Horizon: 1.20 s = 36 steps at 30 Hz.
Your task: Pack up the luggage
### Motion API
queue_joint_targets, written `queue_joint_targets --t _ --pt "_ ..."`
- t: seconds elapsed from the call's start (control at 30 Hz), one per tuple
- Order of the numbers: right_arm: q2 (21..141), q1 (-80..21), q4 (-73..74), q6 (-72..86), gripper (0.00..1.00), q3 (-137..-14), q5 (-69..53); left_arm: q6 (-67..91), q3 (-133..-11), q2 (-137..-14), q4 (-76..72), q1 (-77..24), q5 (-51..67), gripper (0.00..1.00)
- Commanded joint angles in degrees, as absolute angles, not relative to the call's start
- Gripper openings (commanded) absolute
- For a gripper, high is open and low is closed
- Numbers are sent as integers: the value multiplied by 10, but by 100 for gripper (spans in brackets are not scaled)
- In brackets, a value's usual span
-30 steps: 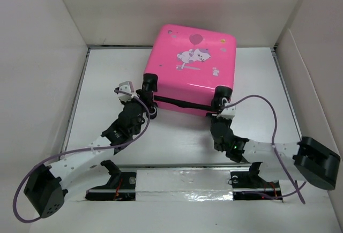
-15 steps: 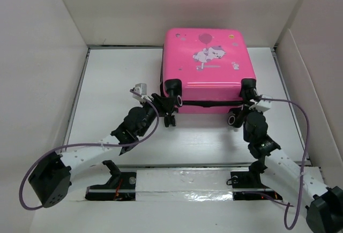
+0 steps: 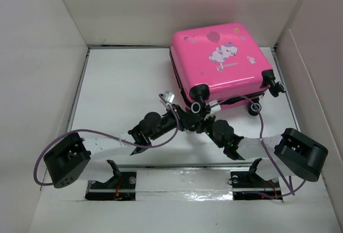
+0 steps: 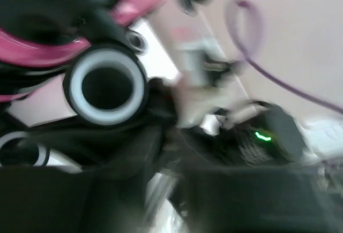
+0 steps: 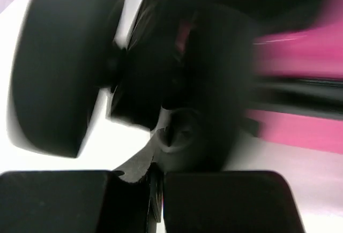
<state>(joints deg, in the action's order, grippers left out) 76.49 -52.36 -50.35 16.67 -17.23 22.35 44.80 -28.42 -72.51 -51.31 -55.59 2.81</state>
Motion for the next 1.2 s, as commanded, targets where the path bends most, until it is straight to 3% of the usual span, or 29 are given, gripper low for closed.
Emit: queue_joint_targets --t 0.0,0.13,0.33,0.57,0.6,0.63,0.73,0.77,0.87,0.97,1.17 --pt "780 -512 -642 199 0 -181 168 458 -280 -688 -570 -568 123 0" --pt "819 -539 -584 179 0 -270 120 468 -265 -693 -585 -568 137 0" --pt "834 -589 -581 192 0 -284 110 462 -251 -643 -566 -541 124 0" --pt "635 -564 -374 213 0 -214 243 411 -240 -525 -390 -530 0 0" --pt "581 -553 -349 218 0 -194 230 393 -247 -503 -365 -530 -40 22" --pt "558 -543 -308 225 2 -183 223 382 -253 -496 -336 -530 -59 38" --pt "487 -513 -235 236 19 -155 207 350 -282 -499 -237 -530 -117 73" --pt "470 -513 -218 241 36 -150 205 343 -290 -509 -213 -530 -122 77" --pt "404 -502 -148 249 58 -149 228 322 -336 -566 -183 -550 -136 83" --pt "347 -487 -86 248 70 -170 238 309 -385 -625 -189 -576 -168 89" --pt "296 -461 -17 236 82 -193 240 303 -461 -730 -228 -576 -152 97"
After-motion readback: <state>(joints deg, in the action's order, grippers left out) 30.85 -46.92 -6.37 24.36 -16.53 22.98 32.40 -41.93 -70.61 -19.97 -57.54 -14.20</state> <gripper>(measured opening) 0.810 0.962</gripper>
